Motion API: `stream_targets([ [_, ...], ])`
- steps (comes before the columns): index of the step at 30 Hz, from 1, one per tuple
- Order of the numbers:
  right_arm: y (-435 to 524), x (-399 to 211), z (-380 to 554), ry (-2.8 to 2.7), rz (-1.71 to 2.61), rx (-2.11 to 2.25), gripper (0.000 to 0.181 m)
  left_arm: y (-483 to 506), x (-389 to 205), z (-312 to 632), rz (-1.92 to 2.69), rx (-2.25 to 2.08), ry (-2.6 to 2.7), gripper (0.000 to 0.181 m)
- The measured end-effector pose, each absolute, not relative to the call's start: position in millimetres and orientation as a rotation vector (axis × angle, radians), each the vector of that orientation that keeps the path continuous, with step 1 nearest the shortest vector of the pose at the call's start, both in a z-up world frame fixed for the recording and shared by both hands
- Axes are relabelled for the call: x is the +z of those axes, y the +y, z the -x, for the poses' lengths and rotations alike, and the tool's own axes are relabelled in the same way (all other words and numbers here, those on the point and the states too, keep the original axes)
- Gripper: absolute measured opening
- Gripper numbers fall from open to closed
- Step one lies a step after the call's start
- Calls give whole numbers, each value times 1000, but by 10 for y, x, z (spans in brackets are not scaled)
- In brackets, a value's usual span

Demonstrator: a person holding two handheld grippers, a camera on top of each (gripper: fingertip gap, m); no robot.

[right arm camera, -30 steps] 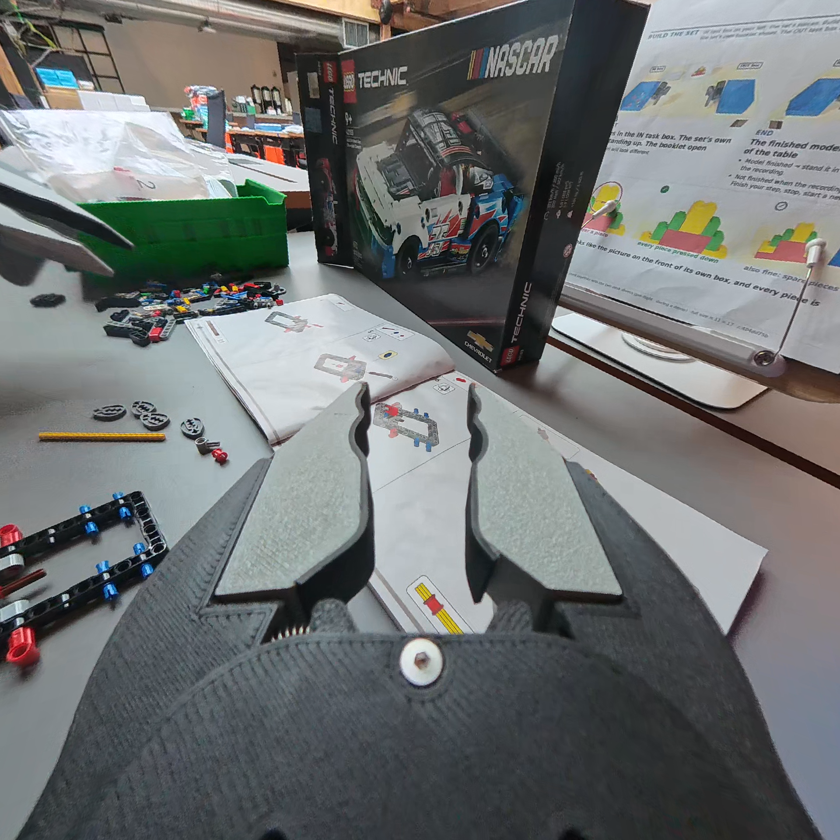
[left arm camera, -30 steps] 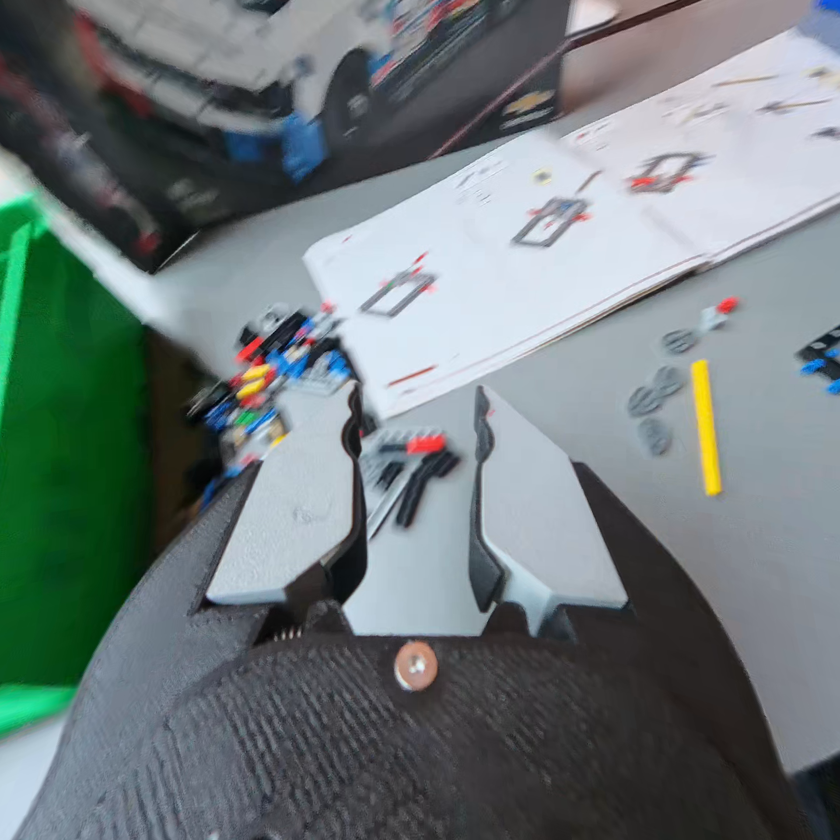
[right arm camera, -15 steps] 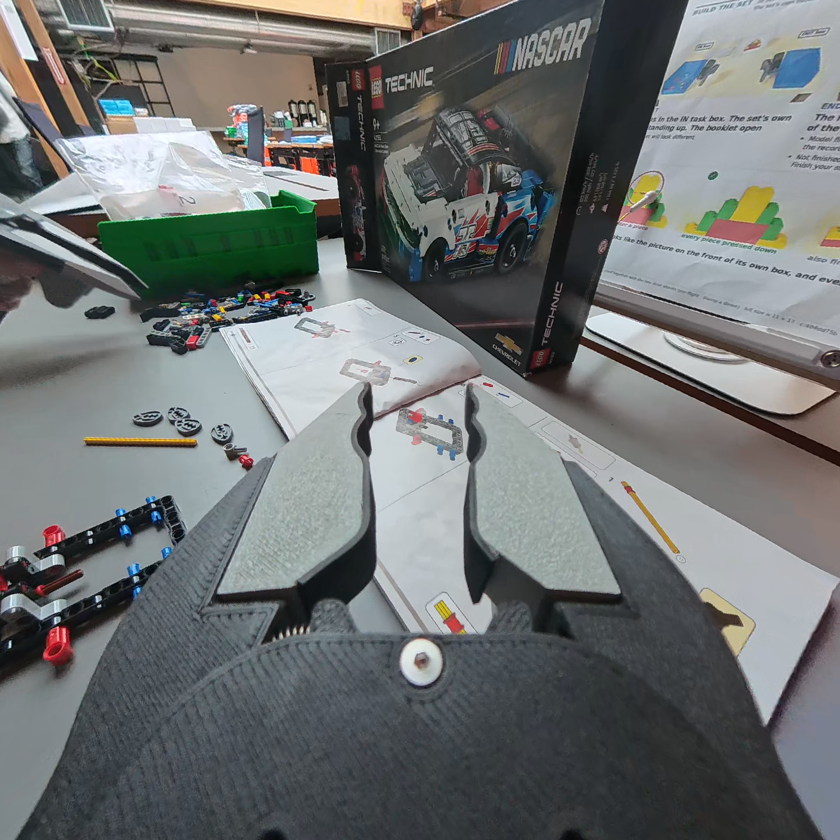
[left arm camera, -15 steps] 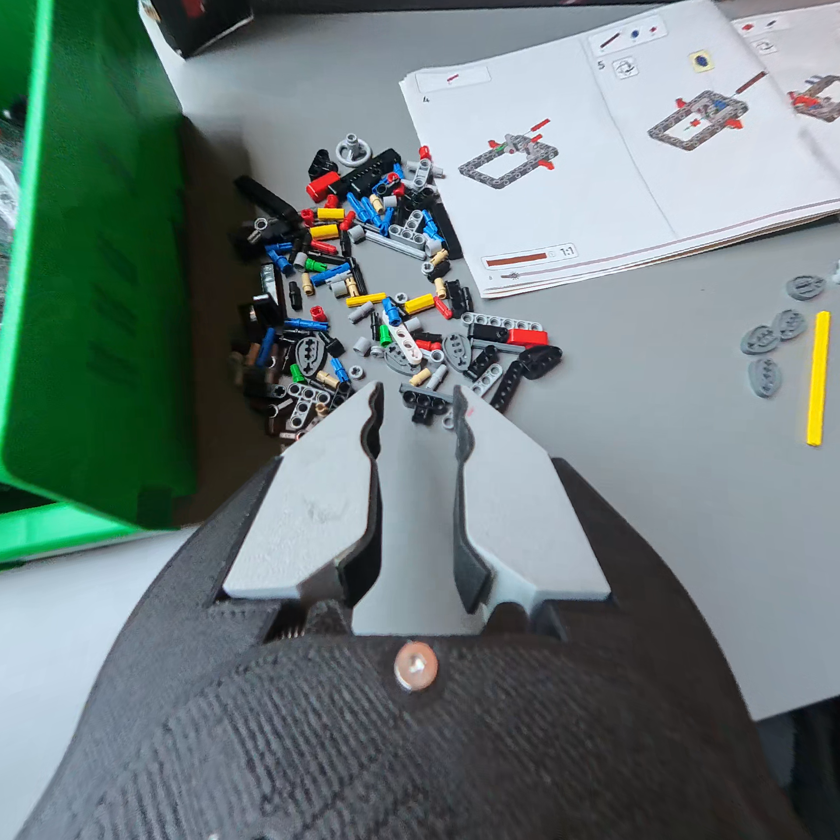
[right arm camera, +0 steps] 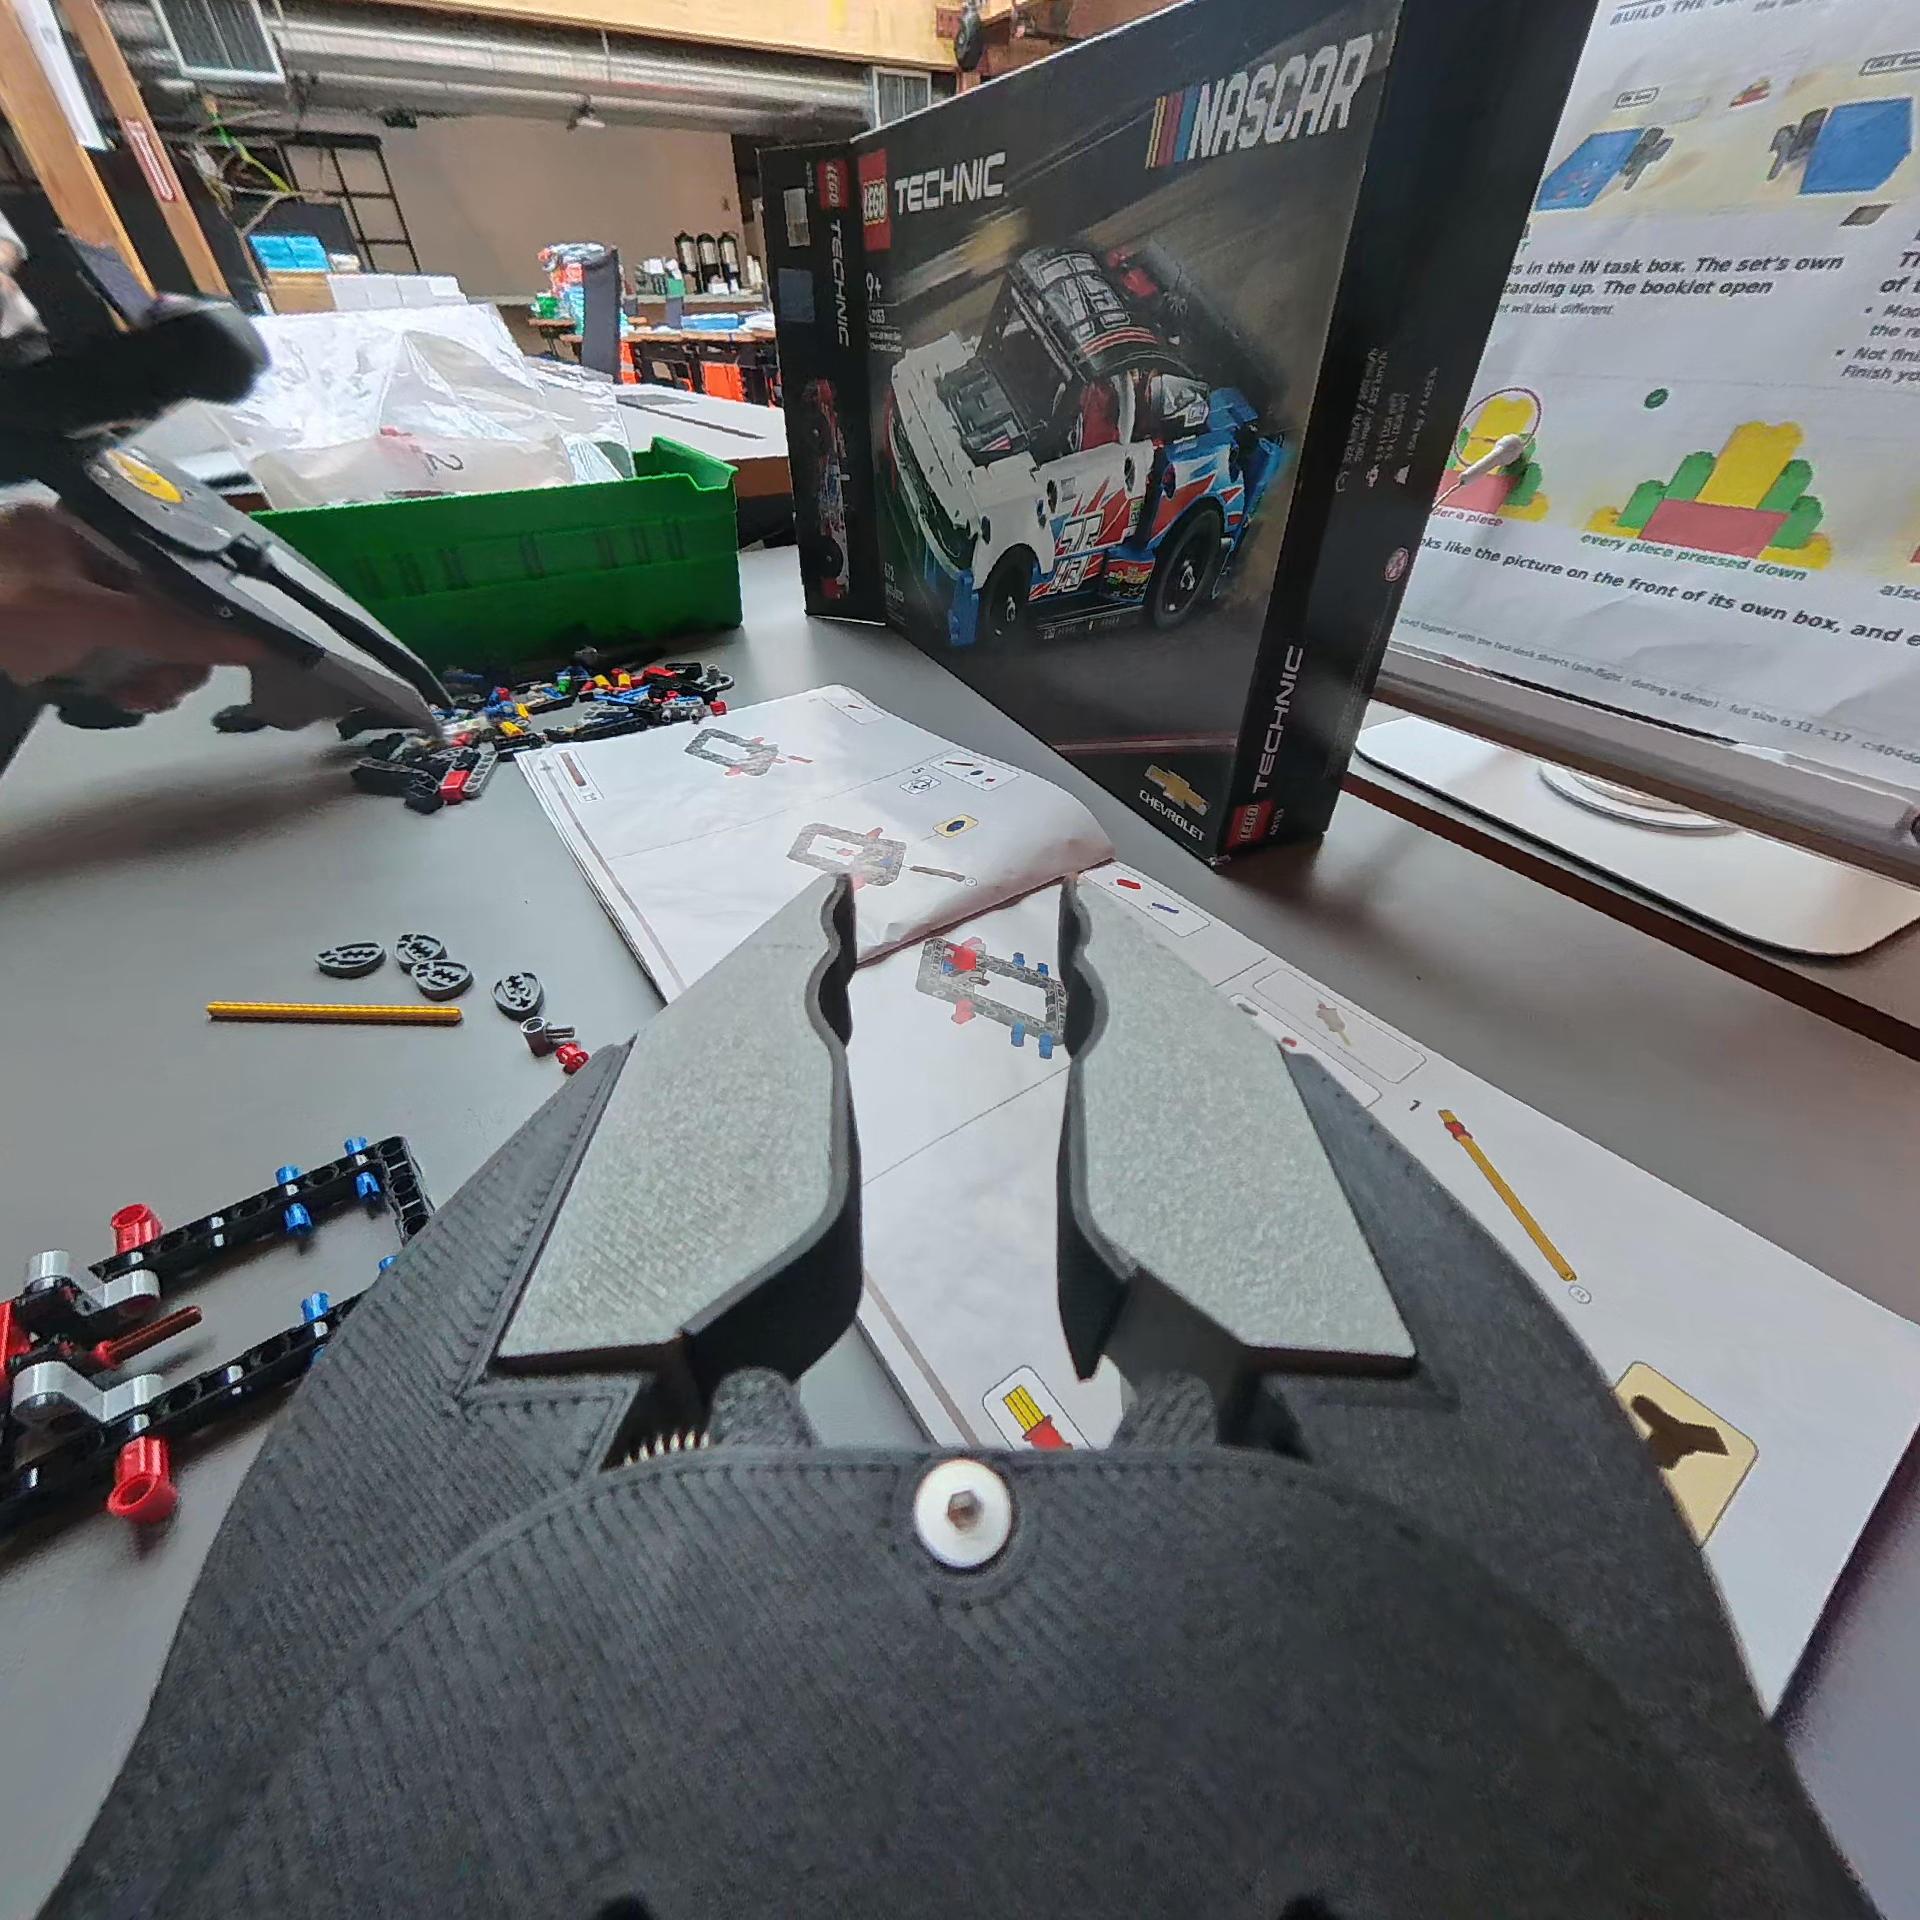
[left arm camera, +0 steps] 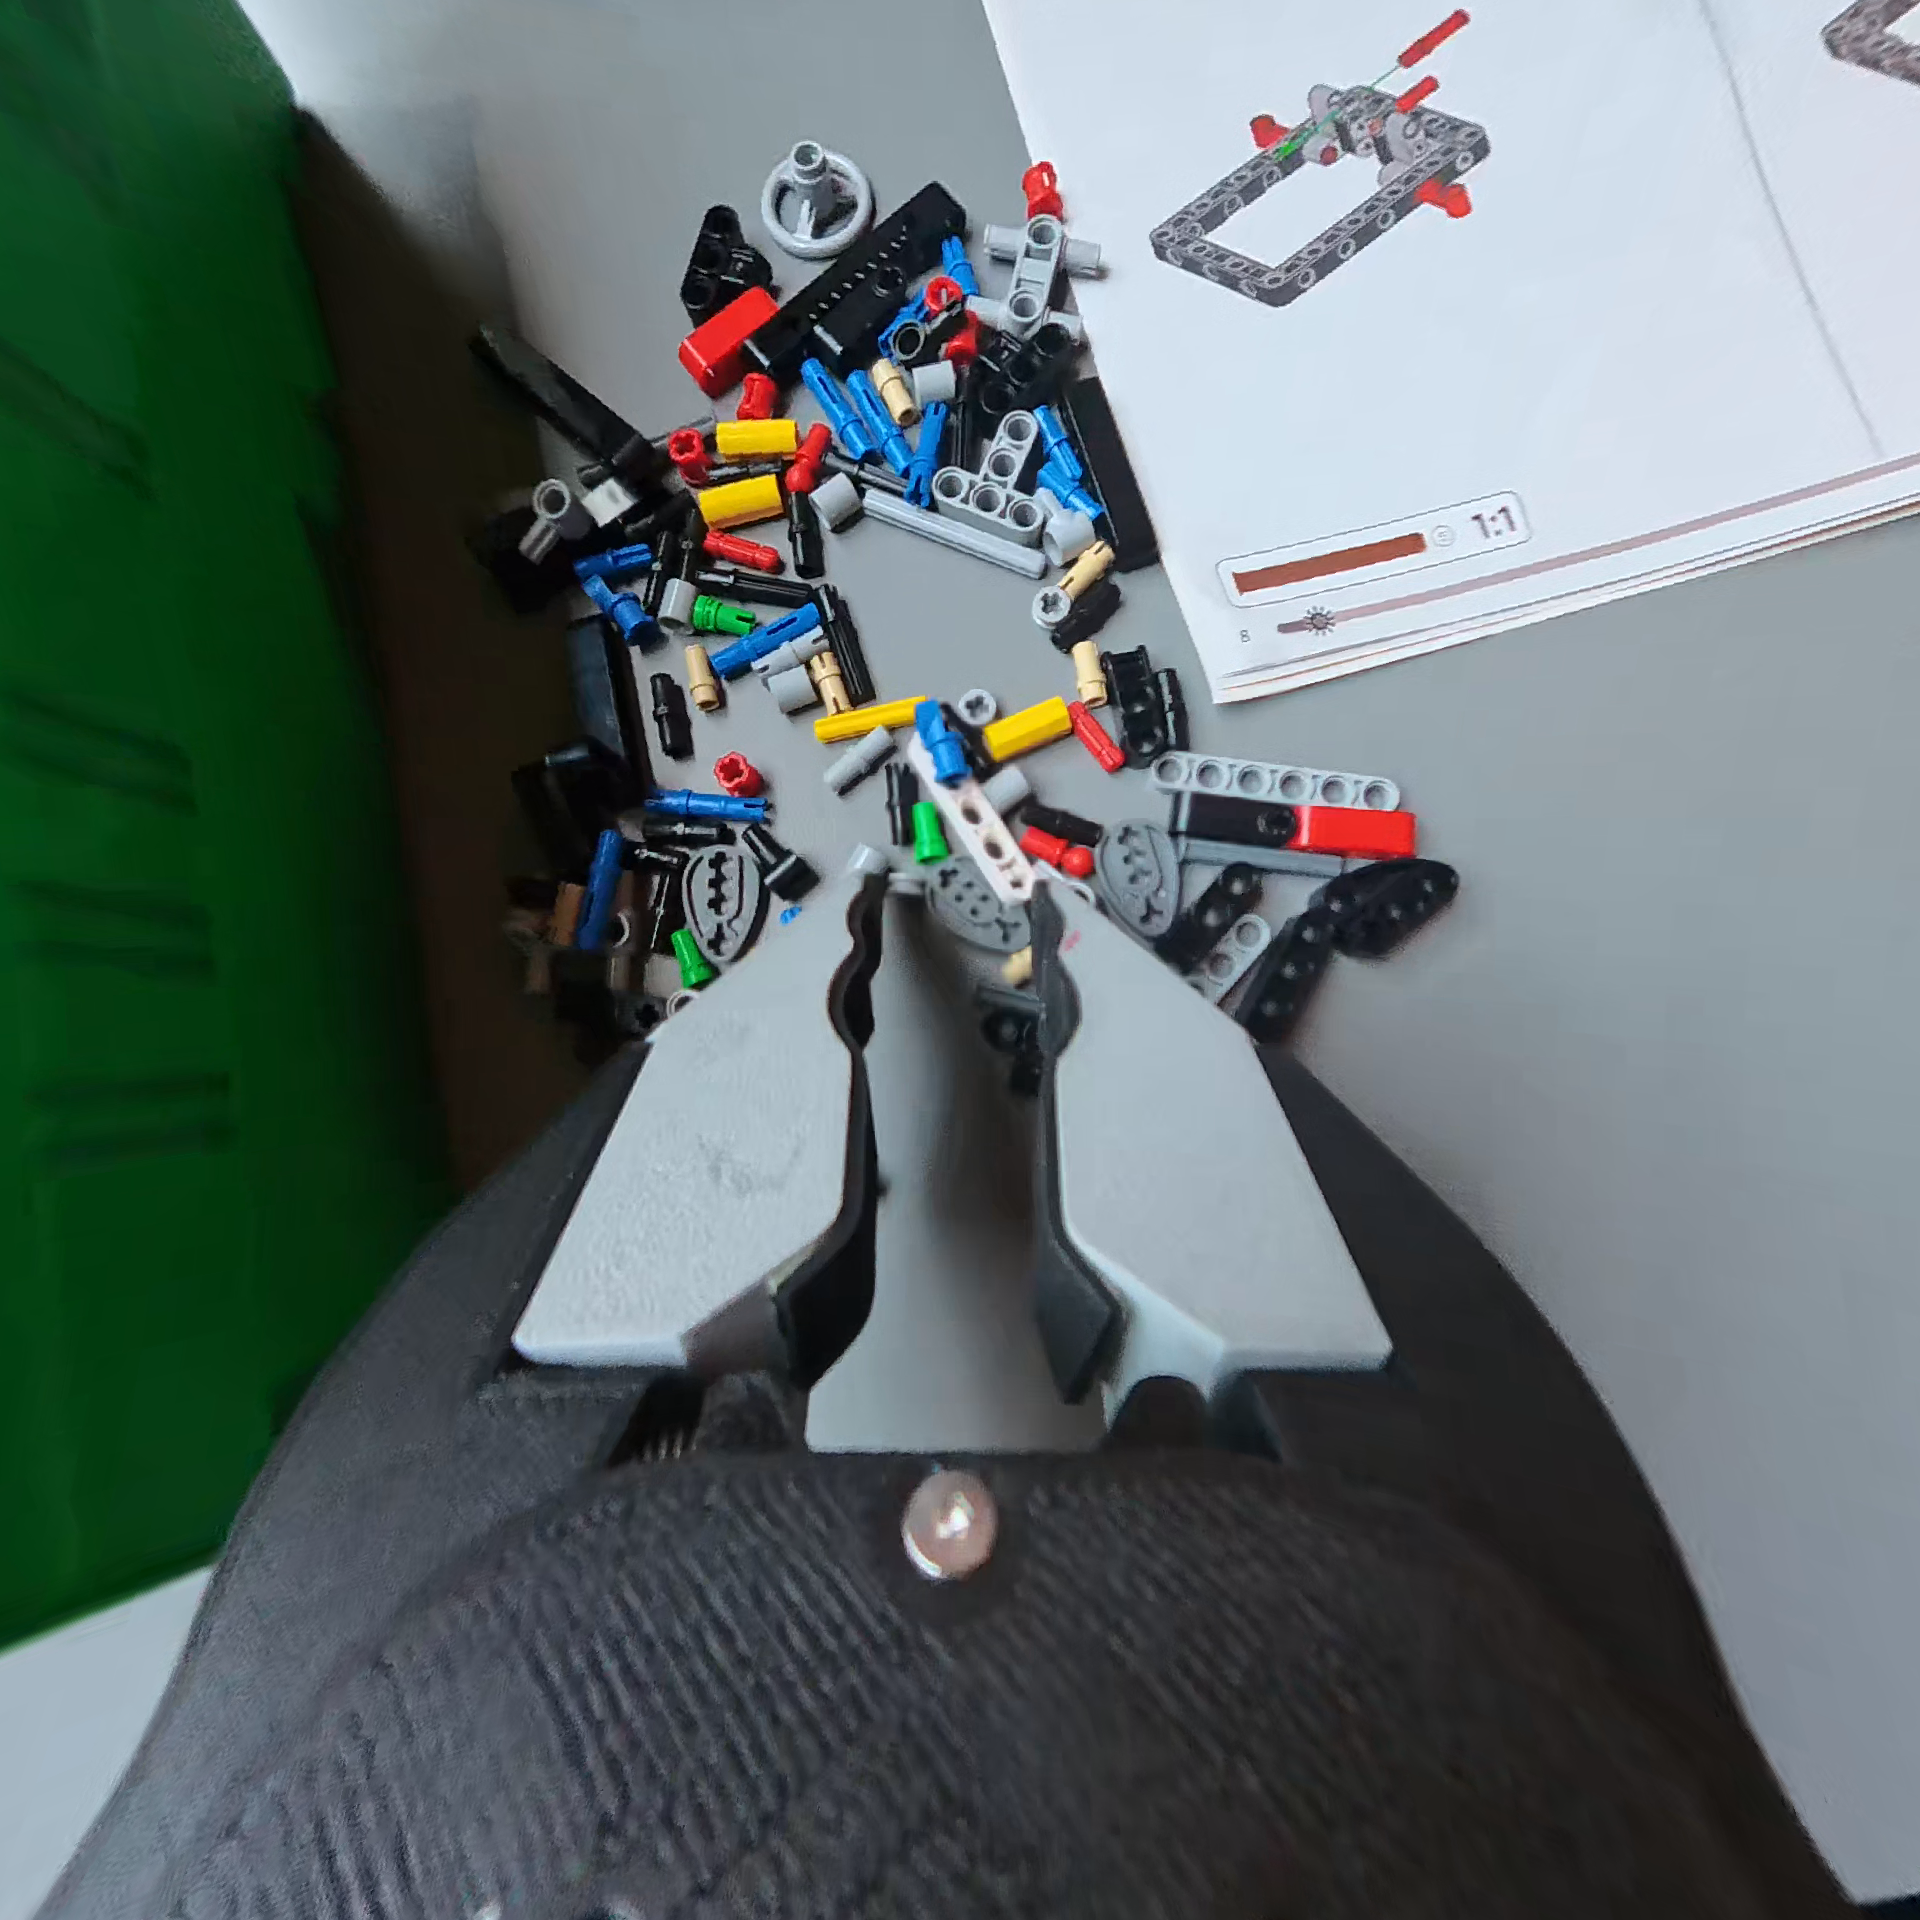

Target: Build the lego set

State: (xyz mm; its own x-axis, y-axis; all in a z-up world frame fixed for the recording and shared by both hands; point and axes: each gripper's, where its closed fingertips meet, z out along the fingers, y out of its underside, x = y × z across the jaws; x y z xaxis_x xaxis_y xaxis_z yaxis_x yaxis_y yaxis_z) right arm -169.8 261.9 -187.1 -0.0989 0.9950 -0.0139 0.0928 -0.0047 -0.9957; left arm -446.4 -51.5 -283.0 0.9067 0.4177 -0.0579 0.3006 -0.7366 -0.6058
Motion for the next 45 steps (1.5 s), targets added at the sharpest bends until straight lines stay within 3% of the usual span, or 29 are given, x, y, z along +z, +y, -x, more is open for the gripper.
stream_targets([
  [24, 2590, -1886, 1755, -1369, 1237, 1284, 33, -538, -2883, 4446, 2523, 260, -481, 17],
  [30, 2582, -1892, 1757, -1374, 1237, 1284, 32, -637, -2658, 4427, 2463, 278, -458, 17],
  [37, 2576, -1895, 1760, -1380, 1236, 1282, 32, -406, -2282, 3529, 2313, 50, -4, 16],
  [45, 2553, -1887, 1754, -1386, 1228, 1279, 30, -139, -2676, 2745, 2377, -78, 290, 16],
])
